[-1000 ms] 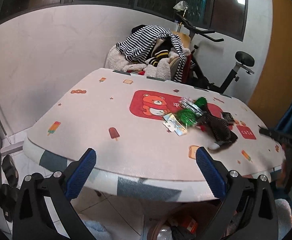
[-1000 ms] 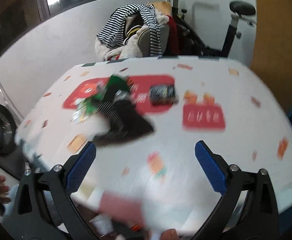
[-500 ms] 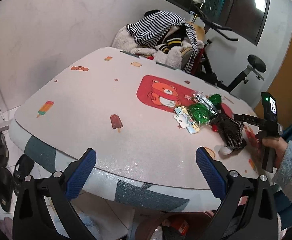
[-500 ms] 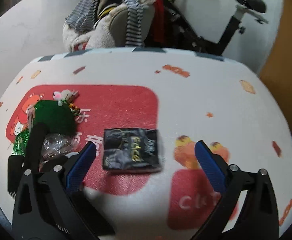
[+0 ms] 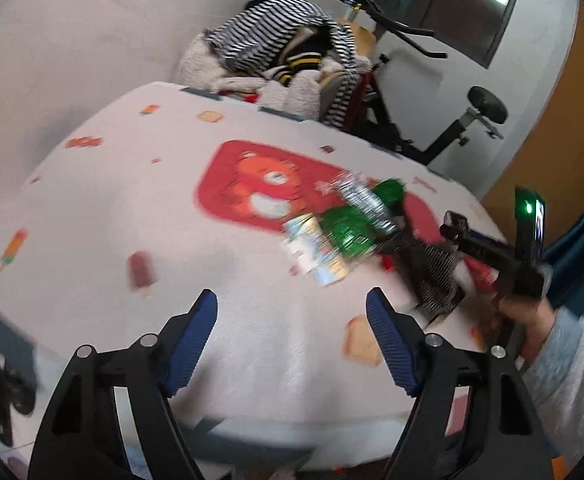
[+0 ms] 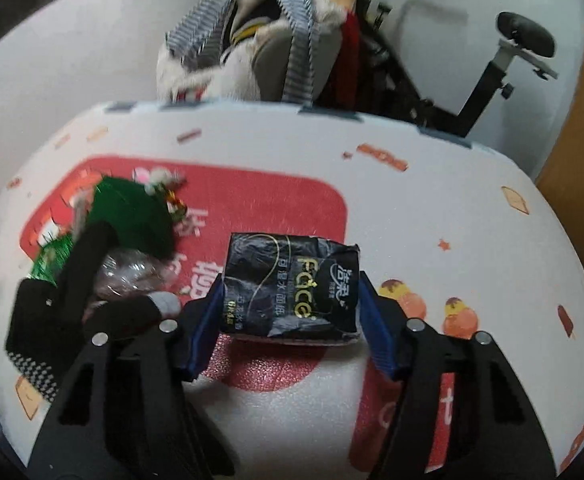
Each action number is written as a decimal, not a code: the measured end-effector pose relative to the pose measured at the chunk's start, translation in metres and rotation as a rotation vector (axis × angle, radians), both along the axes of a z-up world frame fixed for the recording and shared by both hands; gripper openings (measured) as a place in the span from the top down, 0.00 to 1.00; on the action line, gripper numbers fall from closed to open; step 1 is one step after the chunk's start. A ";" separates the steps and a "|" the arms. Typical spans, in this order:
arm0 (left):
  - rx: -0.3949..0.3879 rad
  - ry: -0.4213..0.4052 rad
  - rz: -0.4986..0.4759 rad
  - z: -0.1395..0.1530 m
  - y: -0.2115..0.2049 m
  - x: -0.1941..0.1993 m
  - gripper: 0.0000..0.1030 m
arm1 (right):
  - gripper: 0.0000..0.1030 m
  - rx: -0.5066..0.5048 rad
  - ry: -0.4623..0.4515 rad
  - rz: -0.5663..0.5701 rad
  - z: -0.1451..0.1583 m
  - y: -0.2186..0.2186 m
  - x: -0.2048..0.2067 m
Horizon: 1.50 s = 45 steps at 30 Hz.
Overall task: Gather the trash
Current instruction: 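Grasp the green tassel ornament with the left gripper while the right gripper holds the tissue pack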
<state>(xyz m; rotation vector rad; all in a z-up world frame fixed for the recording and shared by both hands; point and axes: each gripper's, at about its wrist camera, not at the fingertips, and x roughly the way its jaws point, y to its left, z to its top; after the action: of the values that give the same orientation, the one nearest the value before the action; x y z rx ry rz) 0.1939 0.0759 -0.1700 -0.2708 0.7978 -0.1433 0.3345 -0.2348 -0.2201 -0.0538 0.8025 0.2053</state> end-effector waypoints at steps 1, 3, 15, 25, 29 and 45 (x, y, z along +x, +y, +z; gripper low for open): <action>-0.017 -0.006 -0.030 0.005 -0.007 0.013 0.27 | 0.39 0.018 -0.025 -0.015 0.003 -0.004 -0.004; -0.051 -0.020 -0.082 0.011 -0.019 0.037 0.28 | 0.39 0.045 -0.065 -0.059 0.007 -0.012 -0.010; 0.061 0.075 -0.254 0.000 -0.128 0.189 0.44 | 0.39 0.188 -0.047 -0.165 0.003 -0.046 -0.009; 0.138 0.162 -0.245 -0.025 -0.152 0.200 0.51 | 0.39 0.215 -0.027 -0.168 0.000 -0.049 -0.005; 0.090 0.165 -0.224 -0.031 -0.139 0.197 0.66 | 0.39 0.216 -0.029 -0.172 0.000 -0.050 -0.006; -0.175 -0.151 -0.278 0.150 -0.090 0.139 0.67 | 0.39 0.116 -0.065 -0.156 0.011 -0.035 -0.013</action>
<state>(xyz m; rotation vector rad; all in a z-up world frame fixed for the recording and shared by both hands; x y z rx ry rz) 0.3332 -0.0137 -0.0203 -0.3092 0.6700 -0.4910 0.3212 -0.2702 -0.2094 0.1111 0.7253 0.1019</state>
